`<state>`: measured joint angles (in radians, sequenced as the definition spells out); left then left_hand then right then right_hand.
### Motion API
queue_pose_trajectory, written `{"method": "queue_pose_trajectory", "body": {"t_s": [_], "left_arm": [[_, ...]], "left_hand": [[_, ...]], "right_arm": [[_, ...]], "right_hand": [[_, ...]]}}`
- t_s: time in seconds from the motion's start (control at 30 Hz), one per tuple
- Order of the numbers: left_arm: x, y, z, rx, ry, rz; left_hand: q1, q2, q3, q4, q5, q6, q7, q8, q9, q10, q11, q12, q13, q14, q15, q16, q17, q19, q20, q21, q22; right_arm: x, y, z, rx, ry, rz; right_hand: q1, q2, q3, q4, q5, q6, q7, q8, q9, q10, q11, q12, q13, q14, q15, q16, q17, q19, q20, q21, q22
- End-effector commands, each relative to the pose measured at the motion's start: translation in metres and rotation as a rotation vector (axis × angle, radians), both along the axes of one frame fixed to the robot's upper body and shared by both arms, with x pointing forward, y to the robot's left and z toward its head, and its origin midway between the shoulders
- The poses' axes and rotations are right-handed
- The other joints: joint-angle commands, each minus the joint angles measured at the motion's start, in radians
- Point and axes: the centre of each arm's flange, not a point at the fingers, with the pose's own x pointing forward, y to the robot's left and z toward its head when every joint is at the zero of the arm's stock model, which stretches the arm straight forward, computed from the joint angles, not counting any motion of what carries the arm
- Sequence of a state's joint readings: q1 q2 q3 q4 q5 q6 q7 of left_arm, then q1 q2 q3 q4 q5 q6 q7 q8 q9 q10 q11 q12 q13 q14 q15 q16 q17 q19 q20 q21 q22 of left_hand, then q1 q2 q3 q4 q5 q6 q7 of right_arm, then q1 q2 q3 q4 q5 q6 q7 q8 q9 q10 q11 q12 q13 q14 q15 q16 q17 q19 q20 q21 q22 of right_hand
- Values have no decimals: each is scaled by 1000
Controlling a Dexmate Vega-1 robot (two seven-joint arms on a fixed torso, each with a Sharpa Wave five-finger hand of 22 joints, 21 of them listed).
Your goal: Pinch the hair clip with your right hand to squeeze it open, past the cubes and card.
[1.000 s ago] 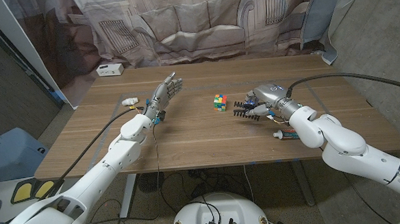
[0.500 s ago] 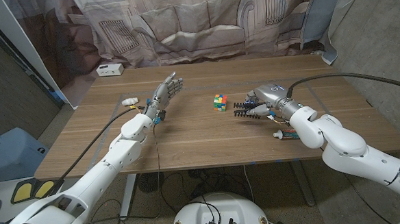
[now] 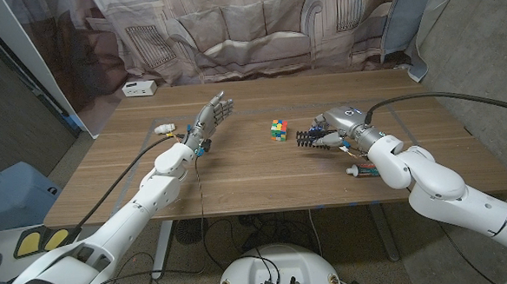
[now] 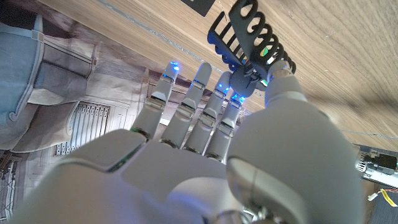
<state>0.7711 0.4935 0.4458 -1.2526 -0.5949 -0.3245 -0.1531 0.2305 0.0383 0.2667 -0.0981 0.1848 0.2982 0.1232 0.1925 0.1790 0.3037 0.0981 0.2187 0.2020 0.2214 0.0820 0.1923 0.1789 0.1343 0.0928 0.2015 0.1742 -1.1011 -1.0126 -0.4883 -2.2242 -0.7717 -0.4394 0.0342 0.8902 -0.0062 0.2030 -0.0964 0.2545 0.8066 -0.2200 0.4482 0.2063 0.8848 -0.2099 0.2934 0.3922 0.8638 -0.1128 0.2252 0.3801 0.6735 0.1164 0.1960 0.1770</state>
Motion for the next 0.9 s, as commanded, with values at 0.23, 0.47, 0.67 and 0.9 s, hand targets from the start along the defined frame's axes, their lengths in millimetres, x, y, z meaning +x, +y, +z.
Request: {"method": "queue_pose_trajectory", "body": {"t_s": [0.23, 0.47, 0.67, 0.9], "left_arm": [[4, 1, -2, -9, 6, -1], [3, 1, -2, -10, 7, 1], [3, 1, -3, -12, 7, 0], [2, 1, -3, -11, 6, 0]], "left_hand": [[4, 10, 0, -4, -1, 7, 0, -1, 3, 4, 1, -1, 2, 6, -2, -3, 2, -2, 4, -4, 5], [4, 11, 0, -5, -1, 7, 0, -1, 3, 4, 1, -2, 2, 6, -1, -3, 2, -2, 4, -4, 5], [4, 11, 0, -6, -1, 7, -1, -1, 3, 4, 1, -2, 2, 6, -2, -3, 2, -2, 5, -4, 5], [3, 11, 0, -6, -1, 7, 0, -1, 4, 3, 3, -2, 2, 5, 0, -3, 2, -2, 4, -4, 5]], "right_arm": [[1, -1, 0, -2, 12, -16], [1, -2, 0, -1, 16, -19], [0, -2, 0, -1, 17, -21], [-1, -3, -1, -2, 20, -27]], "right_hand": [[-28, -8, 0, 7, -9, -21, 0, -27, -8, -27, 6, -28, -15, -23, -90, -11, -1, -8, 12, 0, 2], [-40, -10, -3, 10, -12, -26, 0, -38, -12, -31, 6, -37, -22, -27, -85, -10, -1, -12, 17, 0, 2], [-47, -14, -4, 9, -13, -31, 0, -47, -14, -36, 4, -45, -29, -35, -84, -12, -4, -16, 20, -1, 2], [-59, -19, -5, 11, -15, -41, 1, -61, -16, -47, 10, -57, -37, -45, -81, -16, -8, -18, 22, 0, 2]]}}
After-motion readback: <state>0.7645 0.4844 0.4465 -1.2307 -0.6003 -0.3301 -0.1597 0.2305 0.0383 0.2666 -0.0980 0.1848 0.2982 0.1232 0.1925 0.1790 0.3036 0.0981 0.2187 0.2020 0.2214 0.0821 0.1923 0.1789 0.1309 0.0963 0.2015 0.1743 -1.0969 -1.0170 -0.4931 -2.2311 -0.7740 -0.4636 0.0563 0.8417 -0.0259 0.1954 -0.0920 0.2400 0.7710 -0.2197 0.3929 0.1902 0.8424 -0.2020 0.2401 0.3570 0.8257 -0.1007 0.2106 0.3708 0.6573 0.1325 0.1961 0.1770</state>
